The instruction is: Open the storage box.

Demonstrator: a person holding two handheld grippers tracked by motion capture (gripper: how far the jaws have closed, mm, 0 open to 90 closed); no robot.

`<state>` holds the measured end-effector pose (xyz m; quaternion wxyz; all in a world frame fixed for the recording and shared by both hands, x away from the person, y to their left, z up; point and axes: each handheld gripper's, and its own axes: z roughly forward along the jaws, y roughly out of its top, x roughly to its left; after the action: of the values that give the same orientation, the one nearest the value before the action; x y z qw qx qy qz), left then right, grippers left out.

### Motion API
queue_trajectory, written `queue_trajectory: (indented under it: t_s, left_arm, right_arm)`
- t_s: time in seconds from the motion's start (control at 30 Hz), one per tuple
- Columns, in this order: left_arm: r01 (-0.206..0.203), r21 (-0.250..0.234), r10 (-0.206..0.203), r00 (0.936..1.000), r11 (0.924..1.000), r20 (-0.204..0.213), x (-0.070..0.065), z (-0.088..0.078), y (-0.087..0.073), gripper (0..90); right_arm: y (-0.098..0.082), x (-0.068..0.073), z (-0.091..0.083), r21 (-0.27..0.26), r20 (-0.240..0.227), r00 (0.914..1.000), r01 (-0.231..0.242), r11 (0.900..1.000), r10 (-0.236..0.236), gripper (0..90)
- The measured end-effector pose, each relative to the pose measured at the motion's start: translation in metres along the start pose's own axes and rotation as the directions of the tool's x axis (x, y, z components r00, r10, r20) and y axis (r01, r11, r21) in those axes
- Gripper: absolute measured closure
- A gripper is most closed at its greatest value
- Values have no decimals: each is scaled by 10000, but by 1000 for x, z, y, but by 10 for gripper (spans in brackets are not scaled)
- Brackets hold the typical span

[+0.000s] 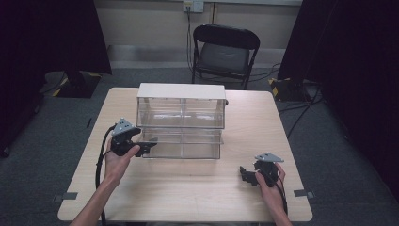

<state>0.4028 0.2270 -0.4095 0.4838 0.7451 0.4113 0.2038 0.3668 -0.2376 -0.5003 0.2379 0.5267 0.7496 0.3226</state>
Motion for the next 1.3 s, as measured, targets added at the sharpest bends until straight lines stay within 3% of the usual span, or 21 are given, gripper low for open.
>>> queue_trajectory:
  t_s: [0.5, 0.73, 1.3]
  left_arm:
    - [-85, 48, 85, 10000, 10000, 15, -1, -1, 1, 150]
    - [-313, 81, 313, 9995, 9995, 13, -1, -2, 3, 150]
    - [-206, -1, 206, 9998, 9998, 19, -2, -3, 3, 152]
  right_arm:
    - [0, 0, 0, -4, -1, 10000, 1, 10000, -1, 120]
    - [0, 0, 0, -1, 3, 10000, -1, 10000, 1, 120]
    - [0, 0, 0, -3, -1, 10000, 3, 10000, -3, 120]
